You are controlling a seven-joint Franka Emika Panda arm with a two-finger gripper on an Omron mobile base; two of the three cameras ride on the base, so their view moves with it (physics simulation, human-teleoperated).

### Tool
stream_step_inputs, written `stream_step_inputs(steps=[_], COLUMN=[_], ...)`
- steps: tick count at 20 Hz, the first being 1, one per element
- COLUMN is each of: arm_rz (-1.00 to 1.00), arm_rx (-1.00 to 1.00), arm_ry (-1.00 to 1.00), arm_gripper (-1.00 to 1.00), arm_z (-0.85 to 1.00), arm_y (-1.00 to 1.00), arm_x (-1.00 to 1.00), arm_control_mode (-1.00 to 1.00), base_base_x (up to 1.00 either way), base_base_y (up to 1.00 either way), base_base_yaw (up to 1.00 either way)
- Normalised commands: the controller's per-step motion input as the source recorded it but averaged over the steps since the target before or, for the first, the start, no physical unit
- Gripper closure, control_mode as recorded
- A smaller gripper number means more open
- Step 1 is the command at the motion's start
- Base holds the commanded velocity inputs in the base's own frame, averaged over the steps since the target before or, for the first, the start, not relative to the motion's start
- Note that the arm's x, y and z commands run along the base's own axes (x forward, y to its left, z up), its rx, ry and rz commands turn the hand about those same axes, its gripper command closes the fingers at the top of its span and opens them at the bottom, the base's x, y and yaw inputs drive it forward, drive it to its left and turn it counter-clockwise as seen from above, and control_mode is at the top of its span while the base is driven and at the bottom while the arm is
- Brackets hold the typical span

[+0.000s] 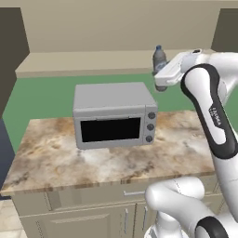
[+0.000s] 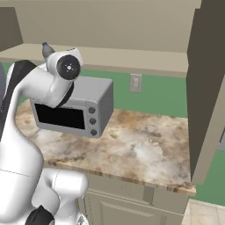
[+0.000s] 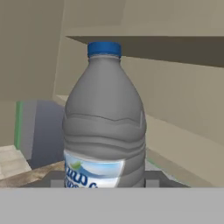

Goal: Pick the bottled water from the counter and place it in the open cabinet.

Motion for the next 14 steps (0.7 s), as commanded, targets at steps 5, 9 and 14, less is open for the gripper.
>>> stream_step_inputs(steps=[5,9,14], arm_rz=[-0.06,-0.04,-0.03], arm_rx=[0.00,0.00,0.01], arm_ry=[-0.05,-0.07,-0.04], arm_gripper=[1.00,1.00,1.00], arm_z=[0.42,0.31,0.19], arm_y=[-0.41,-0.38,-0.36], arm_x=[0.10,0.31,0.45], arm_control_mode=[-1.00,-1.00,-1.00], base_base_x=[0.00,0.00,0.00], base_base_y=[0.00,0.00,0.00], base_base_yaw=[0.00,0.00,0.00])
